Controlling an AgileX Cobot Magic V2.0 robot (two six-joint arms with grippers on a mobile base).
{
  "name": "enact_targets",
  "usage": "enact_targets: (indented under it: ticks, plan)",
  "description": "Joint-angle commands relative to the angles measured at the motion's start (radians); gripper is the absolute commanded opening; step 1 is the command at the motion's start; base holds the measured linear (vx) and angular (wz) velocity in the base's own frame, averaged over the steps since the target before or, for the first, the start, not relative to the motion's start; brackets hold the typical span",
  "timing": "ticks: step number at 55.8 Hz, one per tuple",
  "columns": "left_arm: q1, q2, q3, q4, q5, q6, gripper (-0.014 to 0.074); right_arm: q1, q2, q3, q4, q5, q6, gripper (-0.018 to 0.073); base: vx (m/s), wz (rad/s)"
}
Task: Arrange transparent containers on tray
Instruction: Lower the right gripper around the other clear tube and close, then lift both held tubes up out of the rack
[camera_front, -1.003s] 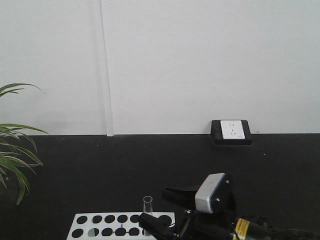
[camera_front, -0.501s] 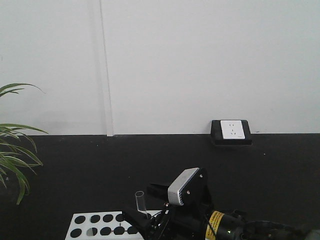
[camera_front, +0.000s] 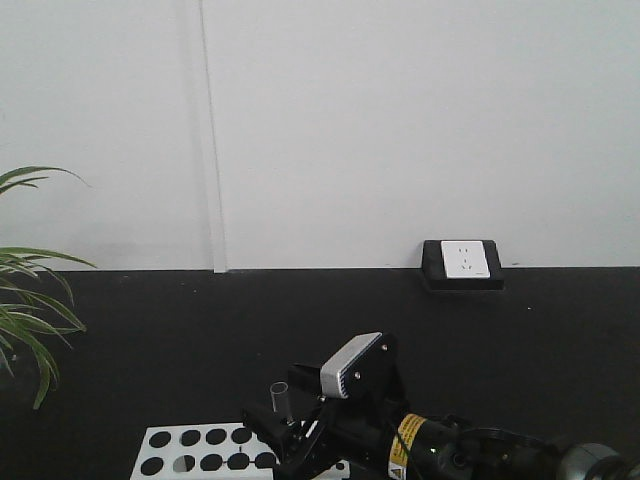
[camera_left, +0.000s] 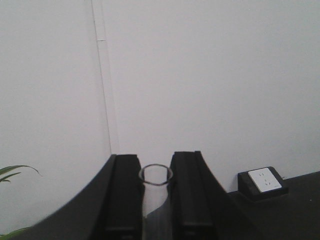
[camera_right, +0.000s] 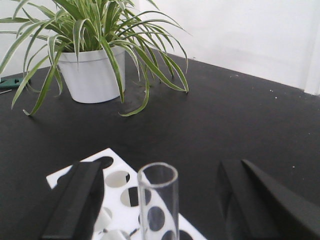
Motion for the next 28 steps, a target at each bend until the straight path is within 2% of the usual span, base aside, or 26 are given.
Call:
enact_targets:
  ticks: [1, 11, 15, 28]
  plan:
    - [-0.006, -0.008, -0.036, -0.022, -0.067, -0.01, -0.0006, 0.0, -0.047, -0.039, 0.03, -0.076, -0.002, 0.0424, 0.0, 0.0]
    - [-0.006, -0.008, -0.036, -0.022, -0.067, -0.01, -0.0006, 0.0, -0.047, -0.038, 0.023, -0.071, -0.002, 0.0088, 0.0, 0.0]
    - [-0.006, -0.008, -0.036, -0.022, -0.067, -0.01, -0.0006, 0.0, -0.047, -0.038, 0.023, -0.071, 0.0, -0.0015, 0.0, 0.0]
    - [-0.006, -0.008, -0.036, -0.022, -0.067, -0.01, -0.0006, 0.0, -0.061, -0.038, 0.008, -0.079, 0.008, -0.0013, 0.0, 0.0]
